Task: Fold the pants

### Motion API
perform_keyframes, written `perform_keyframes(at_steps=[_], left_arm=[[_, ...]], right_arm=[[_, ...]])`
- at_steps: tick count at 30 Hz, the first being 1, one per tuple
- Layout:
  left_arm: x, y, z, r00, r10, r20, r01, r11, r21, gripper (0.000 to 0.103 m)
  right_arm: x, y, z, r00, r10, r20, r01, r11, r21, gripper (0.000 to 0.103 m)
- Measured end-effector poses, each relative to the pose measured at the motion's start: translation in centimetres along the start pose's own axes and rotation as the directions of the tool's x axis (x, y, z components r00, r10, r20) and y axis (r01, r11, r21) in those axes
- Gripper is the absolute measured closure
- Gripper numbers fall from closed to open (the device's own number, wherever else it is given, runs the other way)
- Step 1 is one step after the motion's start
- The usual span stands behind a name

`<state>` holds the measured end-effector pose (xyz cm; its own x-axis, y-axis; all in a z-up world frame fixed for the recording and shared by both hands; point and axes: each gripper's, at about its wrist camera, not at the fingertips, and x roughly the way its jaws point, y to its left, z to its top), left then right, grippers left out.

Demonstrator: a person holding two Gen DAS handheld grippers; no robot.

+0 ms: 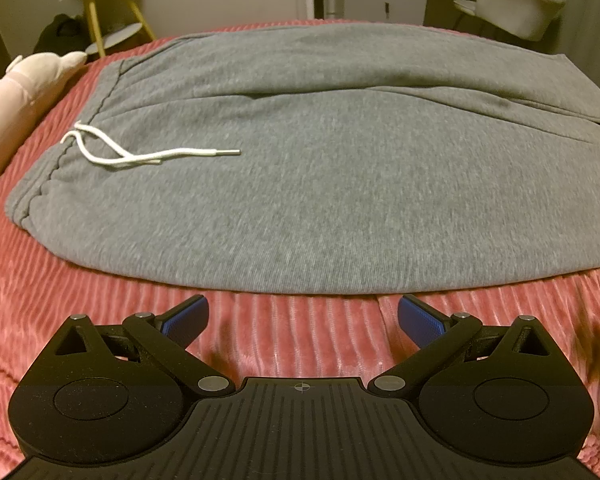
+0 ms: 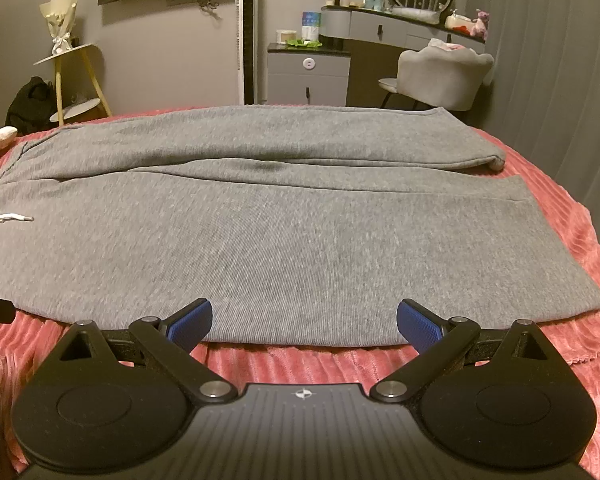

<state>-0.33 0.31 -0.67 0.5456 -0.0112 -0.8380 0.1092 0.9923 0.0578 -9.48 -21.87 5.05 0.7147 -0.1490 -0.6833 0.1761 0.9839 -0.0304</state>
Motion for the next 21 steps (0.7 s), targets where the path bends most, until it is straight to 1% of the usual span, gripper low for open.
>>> perform_keyframes(at_steps=[21], left_arm=[[-0.03, 0.13, 0.13, 1.000, -0.001, -0.006, 0.001, 1.000, -0.005, 0.000]], right_arm=[[-0.01, -0.09, 0.19, 1.000, 0.000, 0.004, 0.000, 1.000, 0.005, 0.004]])
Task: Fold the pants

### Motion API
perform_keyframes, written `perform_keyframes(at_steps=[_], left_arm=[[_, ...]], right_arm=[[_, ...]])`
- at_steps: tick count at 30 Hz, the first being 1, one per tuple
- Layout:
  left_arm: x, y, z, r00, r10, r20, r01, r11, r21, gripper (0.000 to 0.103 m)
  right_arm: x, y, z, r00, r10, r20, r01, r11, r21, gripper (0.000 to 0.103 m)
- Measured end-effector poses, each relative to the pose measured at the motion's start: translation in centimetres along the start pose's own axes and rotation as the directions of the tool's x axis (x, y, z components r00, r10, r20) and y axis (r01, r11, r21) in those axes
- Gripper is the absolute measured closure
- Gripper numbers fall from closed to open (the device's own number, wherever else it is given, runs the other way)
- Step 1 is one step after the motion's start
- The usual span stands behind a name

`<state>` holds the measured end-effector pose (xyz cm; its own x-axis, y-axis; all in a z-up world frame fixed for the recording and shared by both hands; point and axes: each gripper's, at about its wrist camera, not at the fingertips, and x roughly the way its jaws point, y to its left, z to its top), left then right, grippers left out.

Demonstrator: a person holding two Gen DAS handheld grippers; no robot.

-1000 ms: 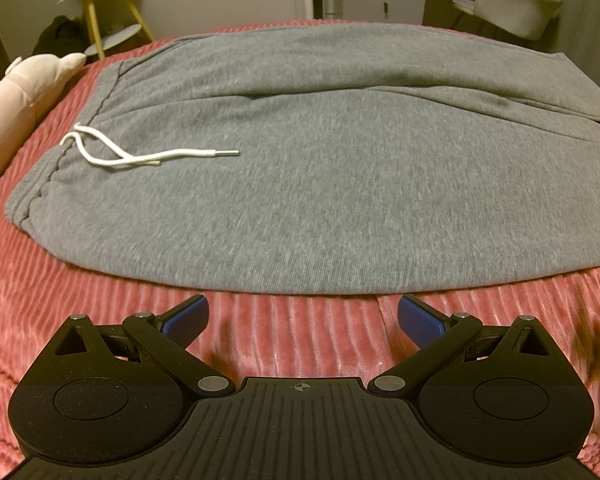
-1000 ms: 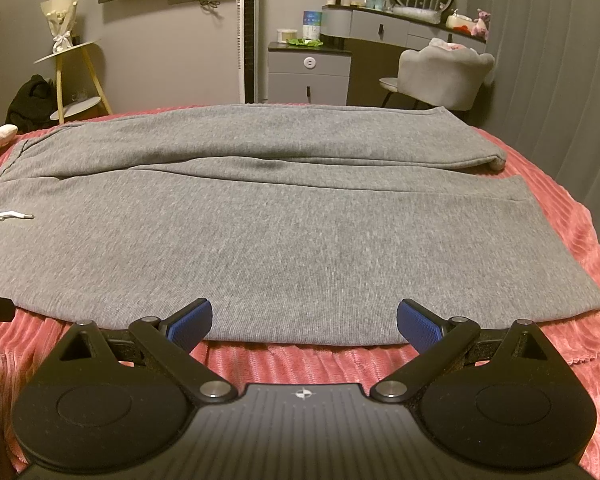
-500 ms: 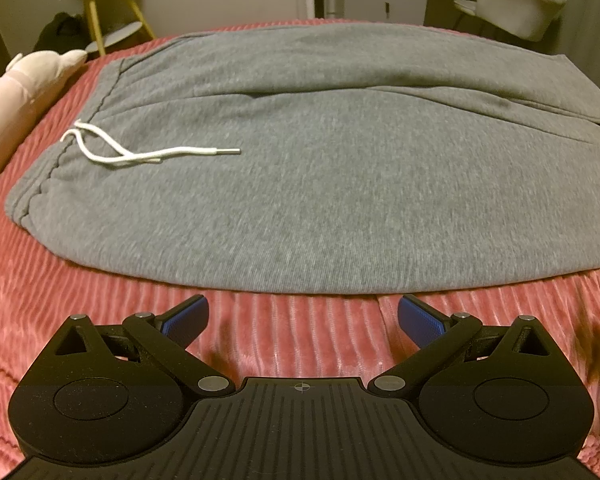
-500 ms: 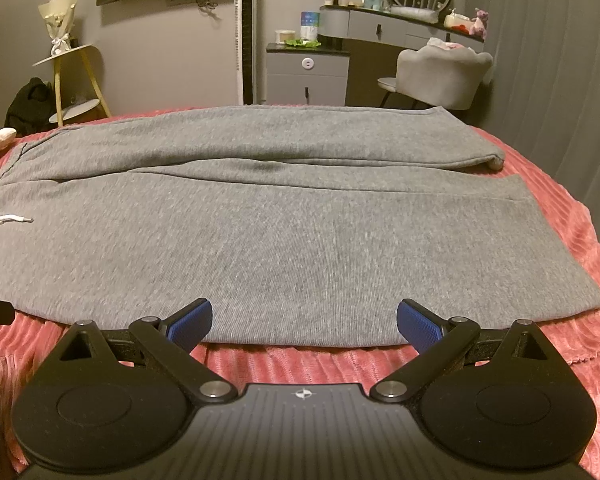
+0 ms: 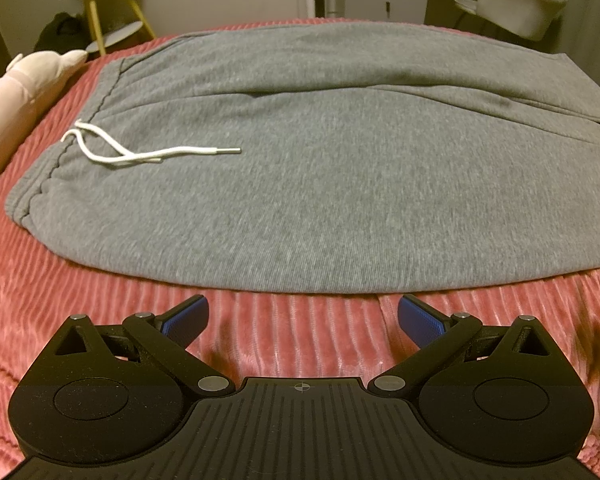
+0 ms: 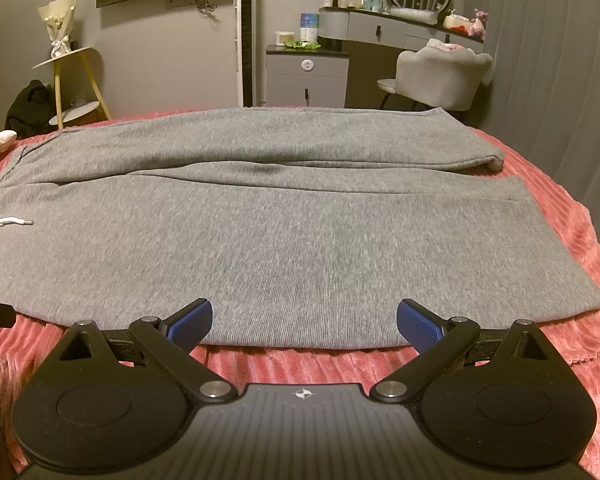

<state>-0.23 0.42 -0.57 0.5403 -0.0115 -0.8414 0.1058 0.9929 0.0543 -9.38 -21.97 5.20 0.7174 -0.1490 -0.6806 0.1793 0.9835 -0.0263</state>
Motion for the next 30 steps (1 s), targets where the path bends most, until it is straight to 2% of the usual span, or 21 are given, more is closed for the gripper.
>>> perform_keyframes(at_steps=[22, 27, 30], left_arm=[[-0.1, 0.4, 0.4, 0.999, -0.033, -0.015, 0.033, 0.999, -0.013, 0.000], [-0.3, 0.3, 1.2, 1.000, 0.024, 0.017, -0.024, 1.000, -0.016, 0.000], [-0.2, 0.0, 3.4, 0.997, 0.061, 0.040, -0.060, 0.998, -0.019, 0.000]], right_arm=[[1.1, -0.2, 0.3, 1.000, 0.002, -0.025, -0.002, 1.000, 0.001, 0.004], [2.8, -1.2, 1.6, 0.998, -0.010, -0.057, 0.013, 0.999, 0.042, 0.004], [4.7, -1.6, 2.5, 0.997, -0.011, -0.075, 0.016, 0.998, 0.061, 0.004]])
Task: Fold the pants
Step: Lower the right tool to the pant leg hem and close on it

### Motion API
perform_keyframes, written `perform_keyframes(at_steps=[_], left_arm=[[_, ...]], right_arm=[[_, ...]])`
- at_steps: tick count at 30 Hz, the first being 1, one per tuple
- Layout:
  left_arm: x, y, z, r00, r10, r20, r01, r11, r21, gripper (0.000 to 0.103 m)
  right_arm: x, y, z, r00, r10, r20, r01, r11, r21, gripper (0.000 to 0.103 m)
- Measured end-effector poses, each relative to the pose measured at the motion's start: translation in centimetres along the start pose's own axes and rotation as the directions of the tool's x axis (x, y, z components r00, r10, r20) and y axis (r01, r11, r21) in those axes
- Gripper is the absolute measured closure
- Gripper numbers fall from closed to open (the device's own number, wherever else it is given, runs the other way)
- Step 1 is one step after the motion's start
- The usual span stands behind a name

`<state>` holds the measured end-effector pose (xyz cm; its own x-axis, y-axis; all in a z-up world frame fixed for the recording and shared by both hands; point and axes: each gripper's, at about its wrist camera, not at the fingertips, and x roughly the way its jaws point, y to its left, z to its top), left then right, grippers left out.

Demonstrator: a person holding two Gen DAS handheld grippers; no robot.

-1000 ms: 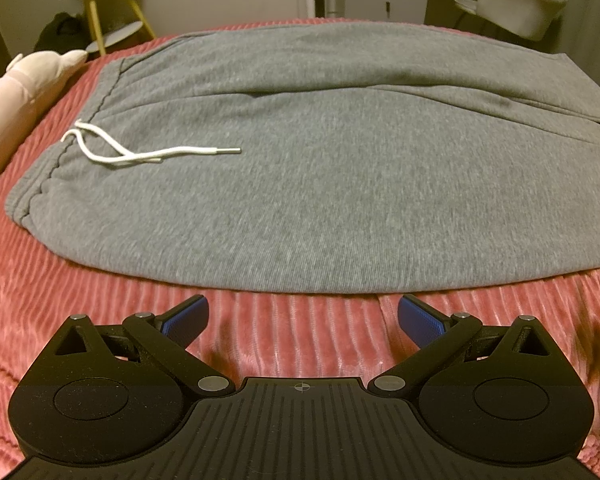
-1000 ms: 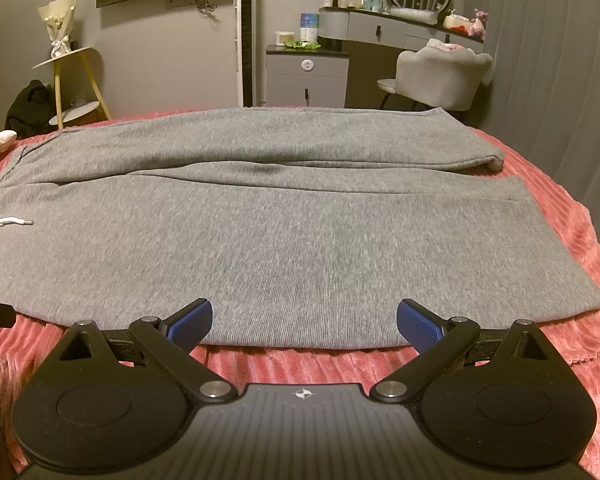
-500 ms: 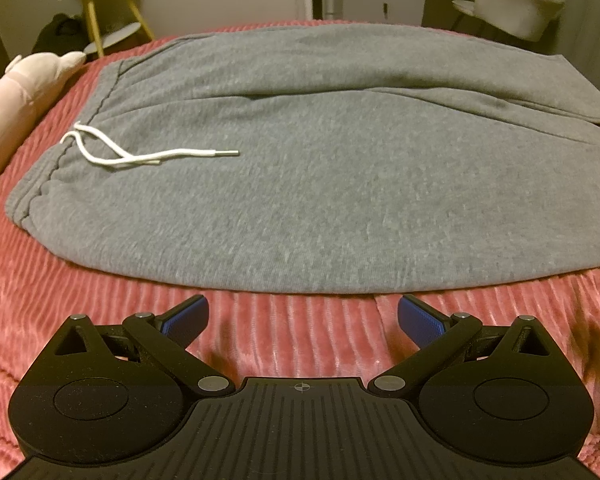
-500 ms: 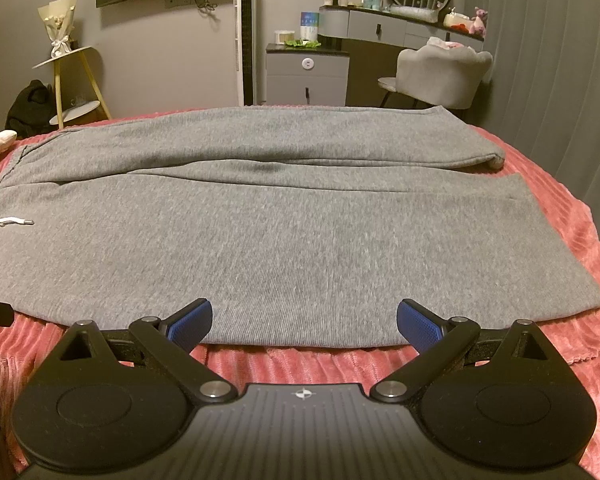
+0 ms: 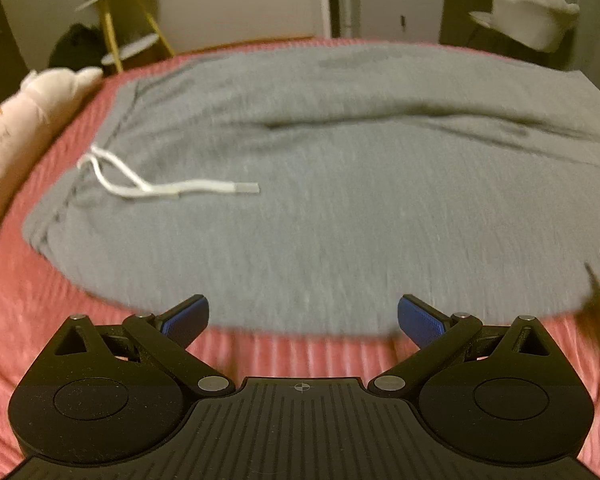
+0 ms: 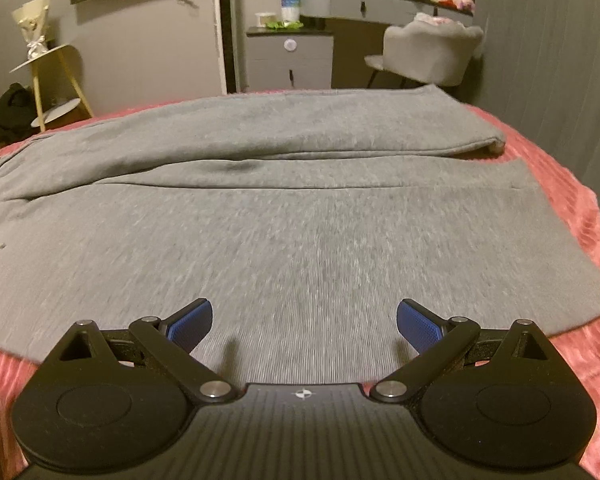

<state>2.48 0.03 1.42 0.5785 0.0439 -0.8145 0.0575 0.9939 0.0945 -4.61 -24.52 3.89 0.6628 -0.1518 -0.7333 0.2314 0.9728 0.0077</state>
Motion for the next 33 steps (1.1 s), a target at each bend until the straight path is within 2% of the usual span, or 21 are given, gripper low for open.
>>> perform_keyframes(at_steps=[2, 4, 5, 6, 8, 11, 13, 14, 16, 19, 21, 22, 24, 26, 28, 29, 30, 33], left_arm=[[0.3, 0.2, 2.0, 1.000, -0.013, 0.014, 0.014, 0.999, -0.037, 0.000], [0.8, 0.6, 4.0, 0.999, -0.023, 0.040, 0.026, 0.996, -0.088, 0.000], [1.3, 0.7, 4.9, 0.998, -0.021, 0.057, 0.027, 0.994, -0.109, 0.000], [2.1, 0.9, 5.8, 0.997, -0.013, 0.076, 0.023, 0.992, -0.126, 0.000], [3.9, 1.3, 7.1, 0.994, 0.018, 0.104, -0.001, 0.987, -0.162, 0.000], [7.5, 2.3, 7.7, 0.991, 0.062, 0.121, -0.036, 0.978, -0.207, 0.000], [9.7, 3.0, 7.1, 0.986, 0.117, 0.116, -0.086, 0.966, -0.242, 0.000], [10.7, 3.1, 6.4, 0.982, 0.150, 0.110, -0.117, 0.958, -0.260, 0.000], [12.0, 3.5, 5.8, 0.986, 0.146, 0.080, -0.119, 0.954, -0.277, 0.000], [11.7, 3.4, 5.5, 0.977, 0.161, 0.143, -0.114, 0.951, -0.288, 0.000], [12.2, 3.1, 5.0, 0.969, 0.176, 0.173, -0.120, 0.949, -0.290, 0.000], [12.2, 2.9, 4.6, 0.959, 0.185, 0.213, -0.118, 0.949, -0.292, 0.000], [12.5, 2.7, 3.6, 0.941, 0.202, 0.271, -0.115, 0.946, -0.303, 0.000], [12.8, 2.4, 3.7, 0.933, 0.219, 0.285, -0.127, 0.942, -0.310, 0.000], [13.0, 2.3, 3.7, 0.928, 0.230, 0.294, -0.132, 0.939, -0.316, 0.000], [13.1, 2.2, 3.7, 0.925, 0.235, 0.298, -0.136, 0.939, -0.317, 0.000], [13.2, 2.2, 3.8, 0.924, 0.239, 0.300, -0.139, 0.938, -0.318, 0.000], [13.1, 1.8, 3.6, 0.921, 0.248, 0.300, -0.148, 0.936, -0.318, 0.000]], right_arm=[[1.8, -0.3, 0.4, 0.999, 0.012, -0.035, -0.011, 1.000, 0.026, 0.004], [4.1, -0.9, 0.4, 0.991, 0.036, -0.130, -0.026, 0.997, 0.076, 0.004], [5.6, -1.3, 0.1, 0.978, 0.056, -0.202, -0.034, 0.994, 0.108, 0.004], [6.2, -1.7, -0.2, 0.976, 0.075, -0.202, -0.049, 0.990, 0.132, 0.004], [6.3, -2.3, -0.7, 0.982, 0.108, -0.152, -0.086, 0.986, 0.146, 0.004], [6.9, -2.3, 0.1, 0.968, 0.129, -0.215, -0.109, 0.989, 0.102, 0.004], [7.2, -2.8, 2.6, 0.943, 0.158, -0.293, -0.132, 0.986, 0.106, 0.004], [7.0, -3.5, 4.4, 0.949, 0.176, -0.261, -0.141, 0.979, 0.147, 0.004], [7.5, -4.9, 9.0, 0.967, 0.197, -0.165, -0.158, 0.962, 0.223, 0.004], [11.7, -6.0, 17.2, 0.981, 0.178, -0.074, -0.147, 0.939, 0.310, 0.004], [16.1, -6.1, 22.2, 0.988, 0.141, -0.061, -0.110, 0.926, 0.362, 0.005], [18.2, -5.9, 24.3, 0.991, 0.123, -0.061, -0.091, 0.920, 0.382, 0.007], [22.4, -5.6, 27.6, 0.995, 0.071, -0.077, -0.033, 0.912, 0.408, 0.015], [25.7, -5.0, 29.6, 0.996, 0.016, -0.090, 0.022, 0.909, 0.416, 0.018], [28.4, -4.8, 30.6, 0.991, -0.040, -0.127, 0.091, 0.899, 0.428, 0.030], [29.5, -4.7, 30.5, 0.988, -0.059, -0.144, 0.118, 0.886, 0.449, 0.037], [30.2, -5.0, 30.3, 0.985, -0.069, -0.159, 0.138, 0.867, 0.478, 0.040], [32.6, -6.0, 30.3, 0.979, -0.057, -0.197, 0.162, 0.800, 0.577, 0.043]])
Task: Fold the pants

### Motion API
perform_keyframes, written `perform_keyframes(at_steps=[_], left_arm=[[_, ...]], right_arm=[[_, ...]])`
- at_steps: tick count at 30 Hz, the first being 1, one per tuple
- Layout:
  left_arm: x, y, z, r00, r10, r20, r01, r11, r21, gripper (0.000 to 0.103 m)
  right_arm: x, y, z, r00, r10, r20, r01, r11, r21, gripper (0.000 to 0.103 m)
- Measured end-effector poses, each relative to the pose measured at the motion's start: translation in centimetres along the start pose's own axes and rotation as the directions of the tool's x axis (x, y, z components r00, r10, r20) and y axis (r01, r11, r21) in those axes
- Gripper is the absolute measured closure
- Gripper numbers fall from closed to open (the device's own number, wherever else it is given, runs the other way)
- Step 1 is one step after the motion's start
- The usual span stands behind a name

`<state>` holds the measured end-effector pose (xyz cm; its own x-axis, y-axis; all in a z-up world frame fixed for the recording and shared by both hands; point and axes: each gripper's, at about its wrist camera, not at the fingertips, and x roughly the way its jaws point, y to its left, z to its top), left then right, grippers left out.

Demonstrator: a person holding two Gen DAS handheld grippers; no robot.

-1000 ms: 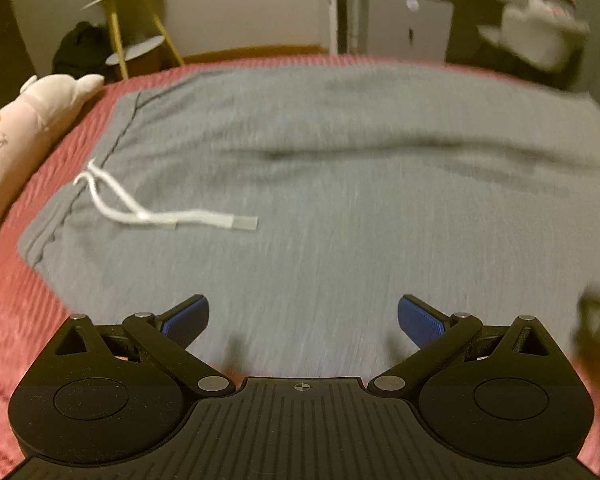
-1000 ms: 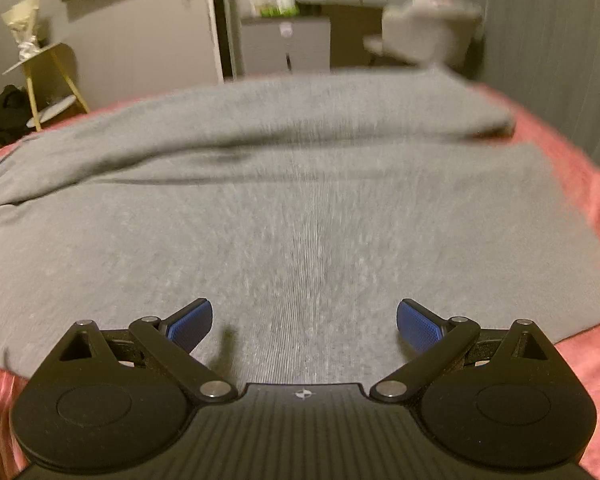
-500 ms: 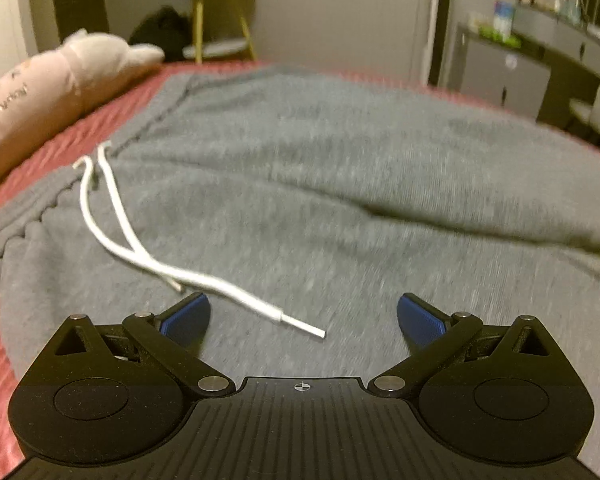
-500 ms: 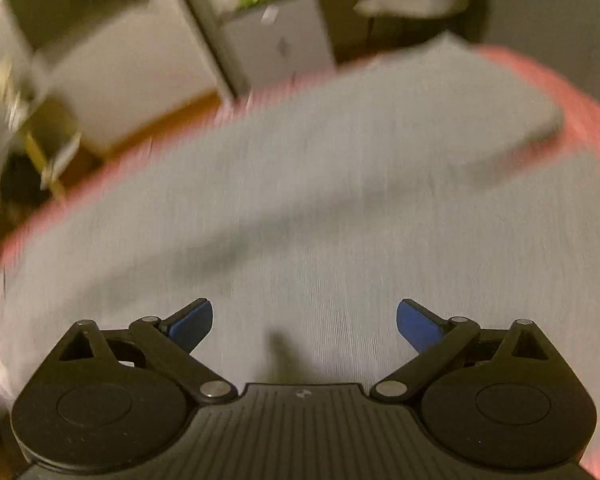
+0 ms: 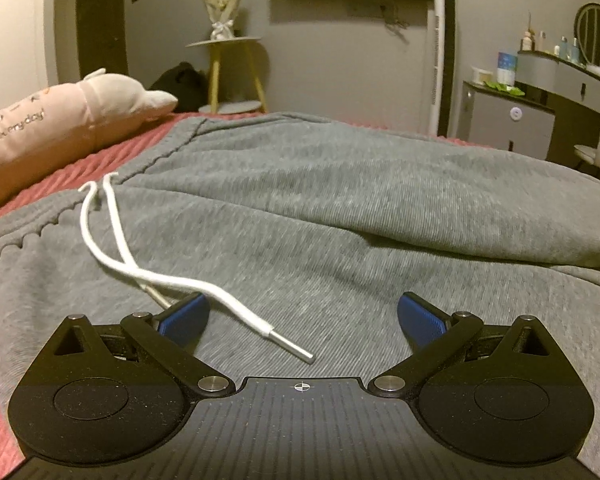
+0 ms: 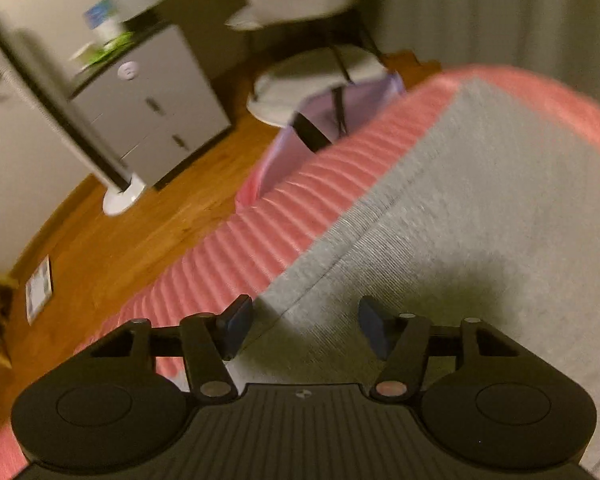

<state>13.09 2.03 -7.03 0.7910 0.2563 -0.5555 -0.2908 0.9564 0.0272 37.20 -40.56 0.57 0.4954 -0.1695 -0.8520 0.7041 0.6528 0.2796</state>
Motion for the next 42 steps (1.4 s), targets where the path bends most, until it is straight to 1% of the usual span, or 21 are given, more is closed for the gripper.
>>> perform_keyframes(at_steps=[2, 5, 6, 7, 8, 10, 11, 14, 17, 21, 24, 27, 28, 29, 30, 32, 34, 36, 38, 40, 42], left_arm=[[0.3, 0.0, 0.0, 1.000, 0.003, -0.001, -0.003, 1.000, -0.002, 0.000], [0.3, 0.0, -0.2, 1.000, 0.005, 0.008, -0.005, 1.000, -0.004, 0.000], [0.3, 0.1, -0.3, 1.000, 0.005, 0.010, -0.005, 1.000, -0.005, 0.000], [0.3, 0.1, -0.4, 1.000, 0.003, 0.013, -0.003, 1.000, -0.007, 0.000], [0.3, 0.2, -0.4, 1.000, 0.001, 0.016, -0.001, 1.000, -0.010, 0.000], [0.3, 0.3, -0.5, 1.000, -0.003, 0.022, 0.003, 1.000, -0.016, 0.000], [0.3, 0.3, -0.5, 1.000, -0.004, 0.024, 0.004, 1.000, -0.016, 0.000], [0.2, 0.3, -0.6, 1.000, -0.003, 0.025, 0.004, 1.000, -0.017, 0.000], [0.0, 0.3, -0.5, 1.000, -0.005, 0.023, 0.006, 1.000, -0.022, 0.000], [-0.4, 0.3, -0.5, 1.000, 0.003, 0.018, -0.003, 1.000, -0.020, 0.000], [-0.6, 0.3, -0.5, 1.000, 0.002, 0.015, -0.002, 1.000, -0.022, 0.000], [-0.6, 0.2, -0.5, 1.000, 0.007, 0.013, -0.007, 1.000, -0.018, 0.000], [-0.6, 0.1, -0.5, 1.000, 0.010, 0.015, -0.010, 1.000, -0.013, 0.000], [-0.6, 0.1, -0.6, 1.000, 0.011, 0.016, -0.010, 1.000, -0.012, 0.000], [-0.6, 0.1, -0.6, 1.000, 0.009, 0.018, -0.009, 1.000, -0.014, 0.000], [-0.6, 0.2, -0.7, 1.000, 0.006, 0.021, -0.005, 1.000, -0.019, 0.000], [-0.6, 0.2, -0.8, 1.000, 0.006, 0.026, -0.005, 1.000, -0.020, 0.000], [-0.6, 0.2, -0.9, 1.000, 0.005, 0.030, -0.004, 1.000, -0.021, 0.000], [-0.5, 0.2, -0.9, 0.999, 0.004, 0.032, -0.004, 1.000, -0.020, 0.000], [-0.5, 0.2, -1.0, 0.999, 0.004, 0.035, -0.003, 1.000, -0.020, 0.000], [-0.4, 0.2, -1.0, 0.999, 0.004, 0.037, -0.003, 1.000, -0.019, 0.000]], right_arm=[[0.3, -0.3, 0.6, 1.000, 0.016, 0.011, -0.016, 0.998, 0.053, 0.036], [1.1, -0.1, 0.6, 1.000, -0.019, 0.011, 0.019, 0.999, 0.030, 0.037], [1.2, 0.1, 0.2, 0.999, -0.034, 0.017, 0.034, 0.999, -0.001, 0.043], [1.0, 0.4, -0.1, 0.998, -0.061, 0.034, 0.063, 0.997, -0.041, 0.067], [0.8, 0.5, -0.5, 0.993, -0.104, 0.057, 0.108, 0.991, -0.080, 0.082], [-0.4, -0.2, -0.8, 0.995, -0.069, 0.071, 0.075, 0.993, -0.091, 0.096], [-1.3, -0.9, -0.9, 0.996, -0.038, 0.078, 0.044, 0.996, -0.083, 0.097], [-5.3, -3.5, -1.6, 0.986, 0.081, 0.145, -0.069, 0.994, -0.085, 0.098], [-10.5, -7.9, -4.2, 0.950, 0.215, 0.225, -0.201, 0.976, -0.081, 0.098], [-18.2, -15.1, -12.5, 0.910, 0.296, 0.290, -0.279, 0.955, -0.100, 0.101], [-21.5, -20.5, -18.6, 0.910, 0.279, 0.305, -0.274, 0.960, -0.058, 0.101], [-21.6, -24.2, -20.7, 0.924, 0.255, 0.285, -0.267, 0.964, 0.005, 0.093], [-21.1, -24.7, -20.0, 0.926, 0.276, 0.258, -0.293, 0.956, 0.027, 0.083], [-20.6, -24.7, -19.0, 0.922, 0.298, 0.247, -0.317, 0.948, 0.040, 0.068], [-20.5, -24.3, -18.6, 0.916, 0.307, 0.259, -0.326, 0.945, 0.031, 0.062], [-20.6, -22.4, -17.8, 0.911, 0.265, 0.316, -0.255, 0.964, -0.074, 0.042], [-19.6, -19.7, -17.0, 0.909, 0.194, 0.368, -0.129, 0.973, -0.193, 0.040], [-17.6, -17.2, -16.4, 0.910, 0.126, 0.394, 0.004, 0.950, -0.313, 0.040], [-15.3, -15.0, -16.2, 0.921, 0.047, 0.387, 0.125, 0.904, -0.409, 0.042], [-13.4, -13.5, -16.0, 0.918, -0.005, 0.396, 0.207, 0.859, -0.469, 0.047], [-12.3, -13.3, -15.5, 0.918, -0.036, 0.395, 0.238, 0.847, -0.476, 0.067]])
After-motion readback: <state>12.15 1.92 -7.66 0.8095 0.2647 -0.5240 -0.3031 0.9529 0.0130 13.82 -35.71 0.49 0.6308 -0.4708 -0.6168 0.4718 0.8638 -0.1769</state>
